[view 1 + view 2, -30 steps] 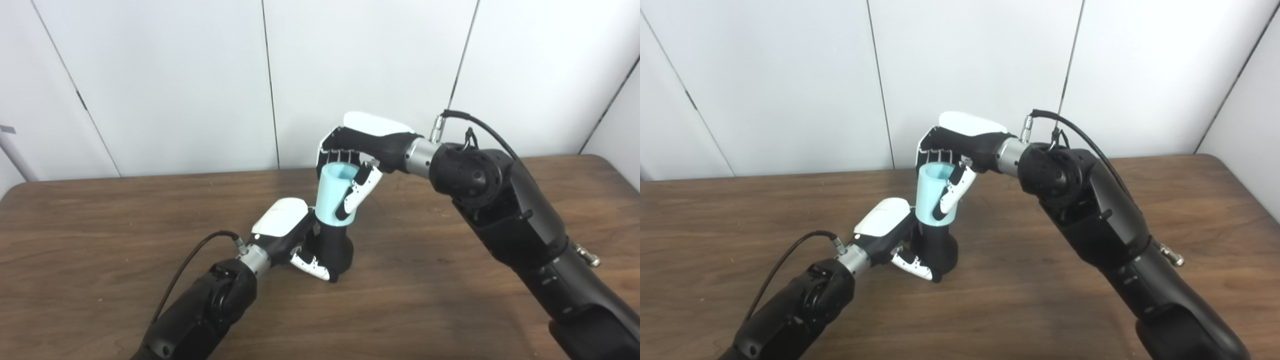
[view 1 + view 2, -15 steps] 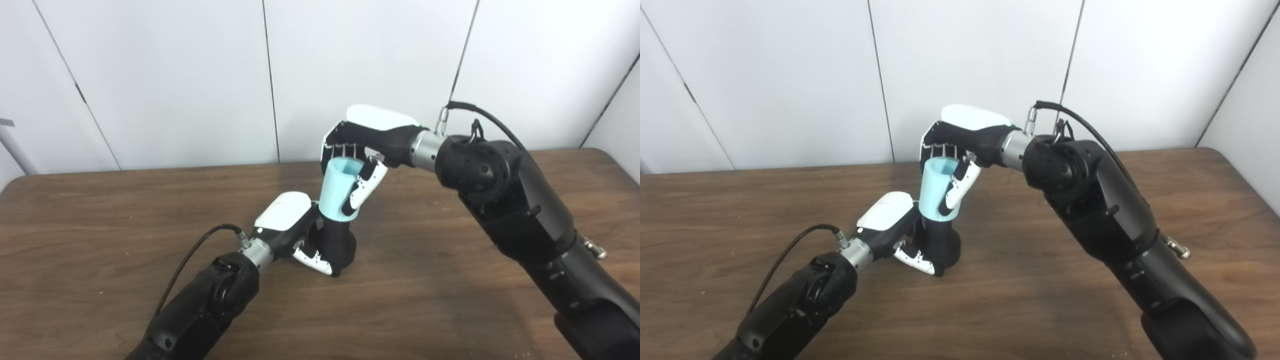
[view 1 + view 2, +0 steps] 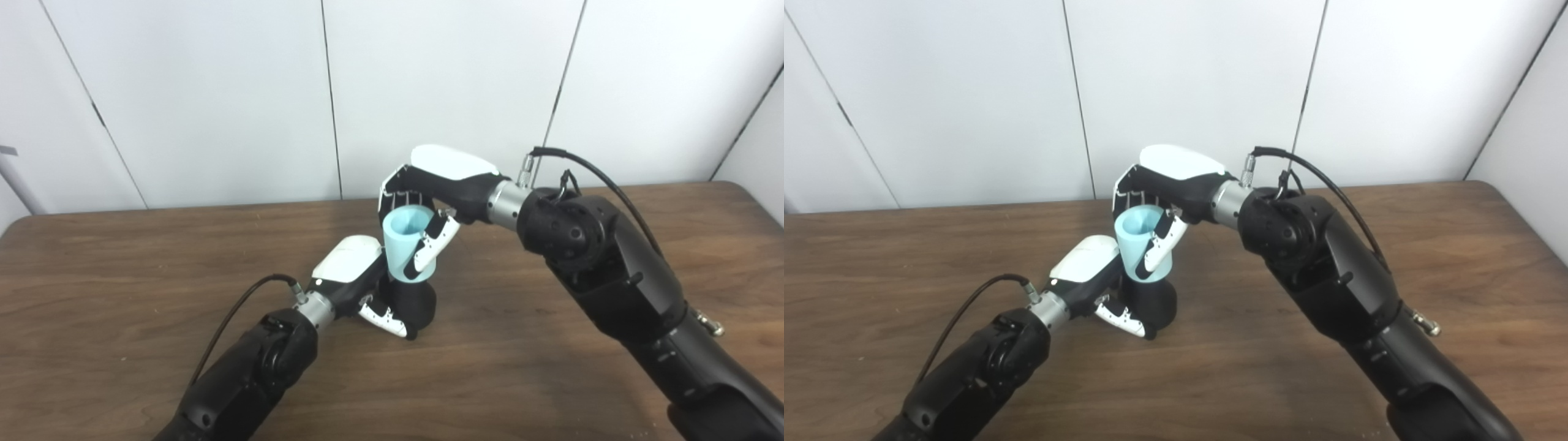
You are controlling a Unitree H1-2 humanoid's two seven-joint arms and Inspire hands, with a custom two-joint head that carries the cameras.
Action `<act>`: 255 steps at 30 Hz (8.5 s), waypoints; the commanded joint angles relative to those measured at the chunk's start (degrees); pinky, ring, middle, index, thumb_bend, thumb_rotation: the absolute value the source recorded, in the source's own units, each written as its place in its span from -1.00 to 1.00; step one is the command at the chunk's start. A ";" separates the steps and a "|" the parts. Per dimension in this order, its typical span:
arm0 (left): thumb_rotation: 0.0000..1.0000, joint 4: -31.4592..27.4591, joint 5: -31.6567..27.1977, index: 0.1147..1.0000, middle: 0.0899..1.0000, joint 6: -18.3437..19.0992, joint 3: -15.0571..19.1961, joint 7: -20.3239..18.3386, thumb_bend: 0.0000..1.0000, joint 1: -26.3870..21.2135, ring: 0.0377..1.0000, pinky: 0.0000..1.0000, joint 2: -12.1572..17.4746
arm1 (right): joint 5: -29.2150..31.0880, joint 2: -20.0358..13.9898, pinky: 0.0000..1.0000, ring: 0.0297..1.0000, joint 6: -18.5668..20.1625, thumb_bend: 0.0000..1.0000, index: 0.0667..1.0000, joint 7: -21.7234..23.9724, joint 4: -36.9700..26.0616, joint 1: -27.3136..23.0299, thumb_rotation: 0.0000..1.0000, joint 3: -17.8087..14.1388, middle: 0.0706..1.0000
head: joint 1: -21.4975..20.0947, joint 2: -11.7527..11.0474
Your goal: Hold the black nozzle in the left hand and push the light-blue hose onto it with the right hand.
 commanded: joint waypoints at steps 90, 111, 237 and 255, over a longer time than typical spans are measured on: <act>-1.00 5.02 3.31 -0.14 -0.31 1.38 -2.13 -6.28 0.04 3.69 -0.27 -0.34 0.89 | 10.64 -13.00 1.00 1.00 -17.85 0.48 1.00 4.01 -15.72 10.40 0.79 -6.09 1.00 | -0.35 0.05; -1.00 4.78 3.75 -0.14 -0.29 2.08 -2.28 -6.63 0.05 3.87 -0.25 -0.35 0.95 | 12.72 -5.59 0.69 0.80 -25.31 0.31 0.77 -6.73 -13.43 8.19 0.61 -14.64 0.79 | -0.10 0.07; -1.00 4.61 3.63 -0.13 -0.28 2.09 -2.24 -7.70 0.05 3.83 -0.20 -0.32 1.20 | -0.38 -6.12 1.00 1.00 -26.17 0.43 1.00 -4.48 -5.54 9.68 0.87 -9.07 1.00 | -0.18 1.16; -1.00 4.68 2.97 -0.13 -0.28 1.71 -1.76 -7.92 0.05 3.61 -0.20 -0.27 1.66 | 1.74 -8.55 0.98 1.00 -31.39 0.43 0.93 -3.71 -7.00 11.01 0.87 -7.54 1.00 | -0.28 1.65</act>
